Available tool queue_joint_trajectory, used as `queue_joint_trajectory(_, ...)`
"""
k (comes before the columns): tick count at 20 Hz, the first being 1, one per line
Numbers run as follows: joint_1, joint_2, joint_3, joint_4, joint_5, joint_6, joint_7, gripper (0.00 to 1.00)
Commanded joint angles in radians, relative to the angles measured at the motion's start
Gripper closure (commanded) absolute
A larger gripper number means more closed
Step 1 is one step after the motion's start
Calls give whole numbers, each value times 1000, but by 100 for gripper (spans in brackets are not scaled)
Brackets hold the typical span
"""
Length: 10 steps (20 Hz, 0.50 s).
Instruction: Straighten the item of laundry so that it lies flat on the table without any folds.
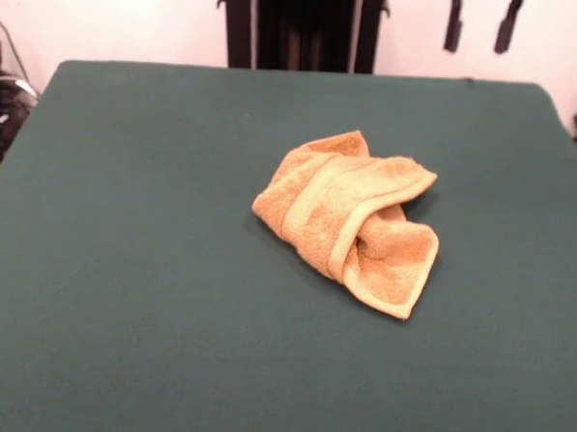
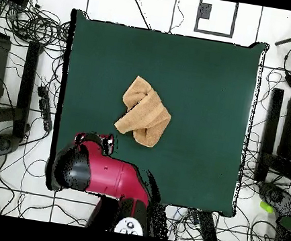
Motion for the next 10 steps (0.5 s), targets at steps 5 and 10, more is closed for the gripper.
queue_joint_trajectory(5, -147, 295, 131, -185, 88, -2, 167, 0)
queue_joint_trajectory(10, -103, 375, 80, -285, 83, 23, 160, 0)
